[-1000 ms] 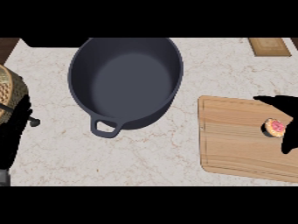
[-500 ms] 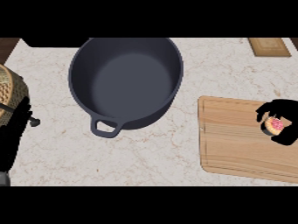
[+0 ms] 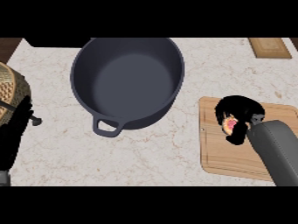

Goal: Pick the cupcake from the cutting board and place it in the pot

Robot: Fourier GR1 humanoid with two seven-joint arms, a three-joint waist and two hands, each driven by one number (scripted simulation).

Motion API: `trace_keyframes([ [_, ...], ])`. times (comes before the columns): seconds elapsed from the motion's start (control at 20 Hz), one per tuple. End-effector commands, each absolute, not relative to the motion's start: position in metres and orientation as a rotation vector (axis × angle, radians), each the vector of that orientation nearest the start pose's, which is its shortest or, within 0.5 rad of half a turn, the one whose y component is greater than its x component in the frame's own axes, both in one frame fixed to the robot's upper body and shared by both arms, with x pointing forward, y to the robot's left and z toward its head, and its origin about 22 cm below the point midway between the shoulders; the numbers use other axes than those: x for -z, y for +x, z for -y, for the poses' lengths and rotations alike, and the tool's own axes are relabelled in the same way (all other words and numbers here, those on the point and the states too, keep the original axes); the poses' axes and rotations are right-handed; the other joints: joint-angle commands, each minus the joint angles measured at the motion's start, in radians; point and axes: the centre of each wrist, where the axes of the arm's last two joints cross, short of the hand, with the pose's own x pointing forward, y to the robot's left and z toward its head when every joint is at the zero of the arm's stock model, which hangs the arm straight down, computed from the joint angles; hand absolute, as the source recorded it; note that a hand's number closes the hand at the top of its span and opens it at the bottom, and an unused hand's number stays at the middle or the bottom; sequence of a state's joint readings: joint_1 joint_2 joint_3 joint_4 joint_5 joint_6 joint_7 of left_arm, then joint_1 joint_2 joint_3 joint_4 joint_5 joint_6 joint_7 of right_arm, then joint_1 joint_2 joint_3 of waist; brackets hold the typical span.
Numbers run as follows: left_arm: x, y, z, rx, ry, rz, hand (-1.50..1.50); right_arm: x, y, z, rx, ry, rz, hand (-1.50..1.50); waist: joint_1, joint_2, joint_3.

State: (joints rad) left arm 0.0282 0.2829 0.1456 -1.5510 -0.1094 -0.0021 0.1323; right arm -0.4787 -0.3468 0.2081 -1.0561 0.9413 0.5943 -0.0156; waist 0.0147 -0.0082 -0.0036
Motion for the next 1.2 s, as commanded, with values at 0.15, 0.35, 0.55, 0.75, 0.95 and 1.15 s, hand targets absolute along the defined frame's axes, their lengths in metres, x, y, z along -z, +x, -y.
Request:
trace_keyframes([
  [0.15, -0.028, 0.25, -0.314, 0.231, 0.368, 1.414, 0.0, -0.05, 0.327, 0.066, -1.677, -0.439, 1.131, 1.5, 0.098, 0.004, 0.002],
  [0.35, -0.03, 0.259, -0.301, 0.24, 0.343, 1.424, 0.0, -0.066, 0.315, 0.036, -1.631, -0.585, 1.156, 1.5, 0.116, 0.01, 0.003],
  [0.55, -0.025, 0.261, -0.301, 0.252, 0.344, 1.409, 0.0, -0.104, 0.292, 0.002, -1.555, -0.774, 1.309, 1.5, 0.105, -0.002, 0.001],
  [0.75, -0.018, 0.258, -0.301, 0.236, 0.366, 1.397, 0.0, -0.129, 0.273, -0.021, -1.358, -0.97, 1.476, 1.5, 0.096, 0.002, 0.001],
  [0.95, -0.027, 0.262, -0.303, 0.249, 0.363, 1.422, 0.0, -0.161, 0.257, -0.044, -1.176, -1.153, 1.586, 1.5, 0.104, 0.0, 0.0],
  [1.15, -0.02, 0.26, -0.303, 0.255, 0.369, 1.403, 0.0, -0.189, 0.243, -0.056, -0.994, -1.077, 1.658, 1.5, 0.094, 0.005, 0.0],
])
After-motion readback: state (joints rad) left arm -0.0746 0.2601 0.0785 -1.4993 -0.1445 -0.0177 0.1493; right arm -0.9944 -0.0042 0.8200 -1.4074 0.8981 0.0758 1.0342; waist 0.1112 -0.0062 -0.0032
